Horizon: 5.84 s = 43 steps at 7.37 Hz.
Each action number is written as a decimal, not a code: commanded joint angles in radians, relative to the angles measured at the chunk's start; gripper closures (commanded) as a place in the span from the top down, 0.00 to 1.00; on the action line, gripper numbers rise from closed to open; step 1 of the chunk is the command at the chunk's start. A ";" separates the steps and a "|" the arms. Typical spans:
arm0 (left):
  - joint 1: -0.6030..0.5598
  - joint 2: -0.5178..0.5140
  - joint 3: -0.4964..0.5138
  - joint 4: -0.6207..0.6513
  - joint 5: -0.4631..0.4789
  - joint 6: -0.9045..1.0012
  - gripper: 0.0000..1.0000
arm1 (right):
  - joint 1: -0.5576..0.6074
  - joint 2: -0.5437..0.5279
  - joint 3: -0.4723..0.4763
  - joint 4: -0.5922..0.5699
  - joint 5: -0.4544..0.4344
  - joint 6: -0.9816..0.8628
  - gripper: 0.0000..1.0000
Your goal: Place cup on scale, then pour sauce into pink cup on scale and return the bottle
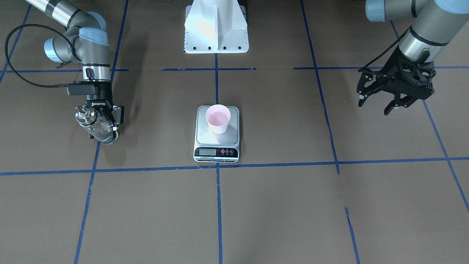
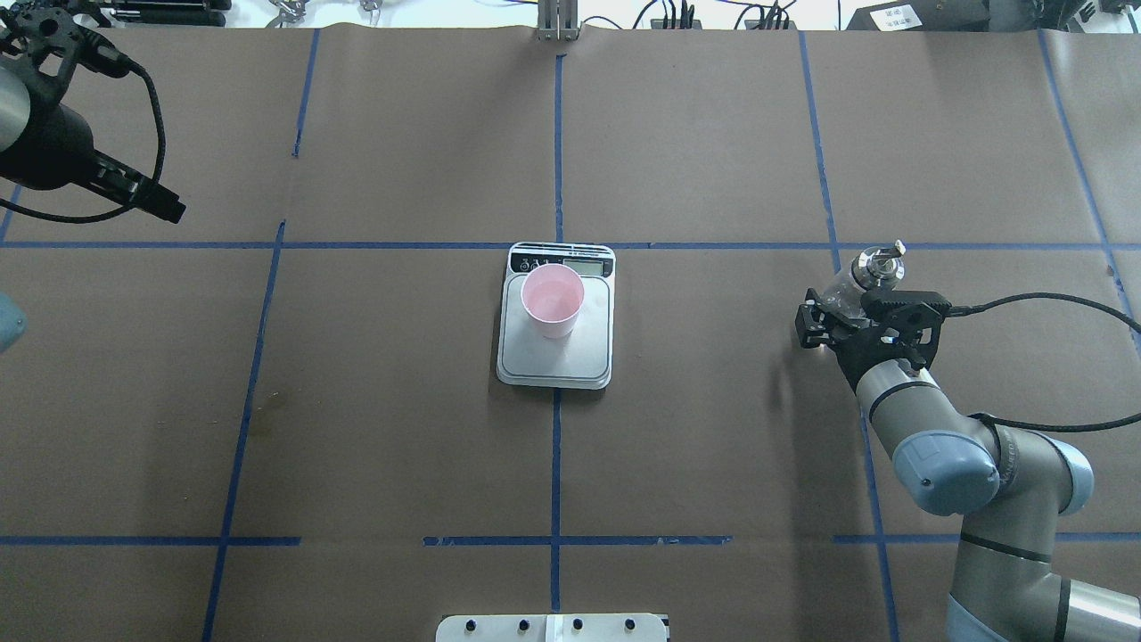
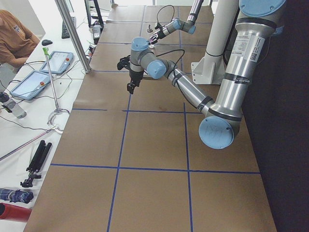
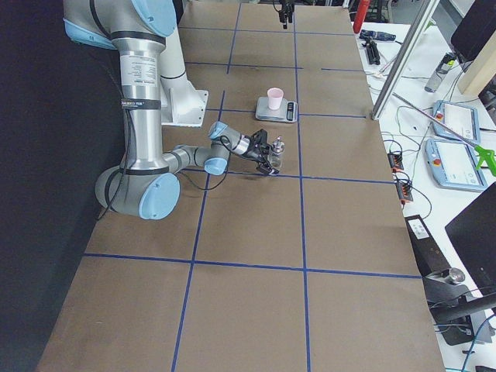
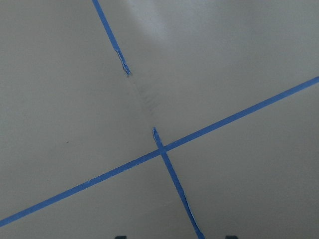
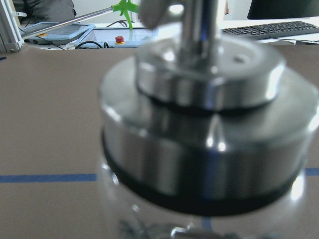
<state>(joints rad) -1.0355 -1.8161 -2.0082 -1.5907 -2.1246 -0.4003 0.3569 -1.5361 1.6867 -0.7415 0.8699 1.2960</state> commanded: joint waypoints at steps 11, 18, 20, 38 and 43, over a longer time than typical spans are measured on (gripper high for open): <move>-0.008 0.007 0.003 0.002 0.006 0.003 0.73 | -0.048 0.453 0.177 -1.000 -0.016 -0.183 0.00; -0.006 0.009 -0.001 0.005 0.006 -0.008 0.73 | -0.069 0.545 0.165 -1.164 0.021 -0.267 0.00; -0.008 0.009 0.000 0.005 0.006 -0.008 0.73 | -0.073 0.545 0.159 -1.199 0.015 -0.346 0.00; -0.006 0.014 -0.001 0.005 0.000 -0.008 0.74 | -0.073 0.640 0.007 -1.394 -0.291 -1.033 0.00; -0.006 0.014 -0.003 0.005 0.000 -0.009 0.75 | -0.072 0.631 0.005 -1.398 -0.348 -1.164 0.00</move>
<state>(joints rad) -1.0412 -1.8024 -2.0109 -1.5861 -2.1246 -0.4096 0.2851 -0.9020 1.6920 -2.1397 0.5358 0.1613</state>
